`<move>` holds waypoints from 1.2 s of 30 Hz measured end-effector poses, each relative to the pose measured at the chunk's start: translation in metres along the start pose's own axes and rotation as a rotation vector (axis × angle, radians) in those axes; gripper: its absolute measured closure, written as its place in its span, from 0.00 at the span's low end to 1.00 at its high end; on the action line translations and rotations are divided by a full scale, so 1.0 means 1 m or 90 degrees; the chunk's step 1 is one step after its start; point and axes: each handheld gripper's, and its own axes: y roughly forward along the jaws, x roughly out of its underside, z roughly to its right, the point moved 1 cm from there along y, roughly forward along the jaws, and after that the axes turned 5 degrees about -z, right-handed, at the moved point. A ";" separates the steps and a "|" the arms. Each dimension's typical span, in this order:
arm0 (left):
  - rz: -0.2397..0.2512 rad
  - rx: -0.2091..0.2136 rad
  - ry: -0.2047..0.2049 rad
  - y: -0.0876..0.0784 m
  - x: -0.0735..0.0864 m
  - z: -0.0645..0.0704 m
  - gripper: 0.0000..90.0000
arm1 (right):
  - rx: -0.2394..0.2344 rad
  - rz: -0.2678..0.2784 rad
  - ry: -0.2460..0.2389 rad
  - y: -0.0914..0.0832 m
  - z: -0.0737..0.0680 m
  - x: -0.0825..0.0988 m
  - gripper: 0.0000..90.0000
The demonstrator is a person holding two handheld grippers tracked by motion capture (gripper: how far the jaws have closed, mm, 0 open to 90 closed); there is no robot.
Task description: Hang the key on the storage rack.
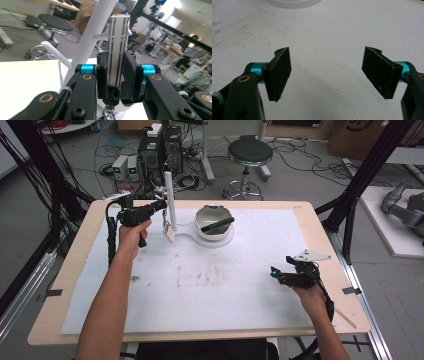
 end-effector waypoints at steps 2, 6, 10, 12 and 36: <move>-0.006 -0.024 0.002 0.001 0.000 0.000 0.82 | 0.000 0.001 -0.002 0.001 0.000 0.000 0.27; -0.014 -0.058 0.027 0.001 0.000 0.004 0.81 | -0.001 0.001 -0.002 0.000 0.000 0.000 0.27; -0.012 -0.097 0.072 -0.004 -0.003 0.011 0.79 | -0.001 0.002 0.003 0.000 0.000 0.000 0.27; -0.010 -0.117 0.099 -0.007 -0.005 0.015 0.74 | 0.001 0.002 0.002 0.000 0.000 0.000 0.27; -0.051 -0.184 0.277 -0.084 0.015 0.045 0.23 | 0.030 0.031 -0.002 -0.007 -0.003 -0.009 0.24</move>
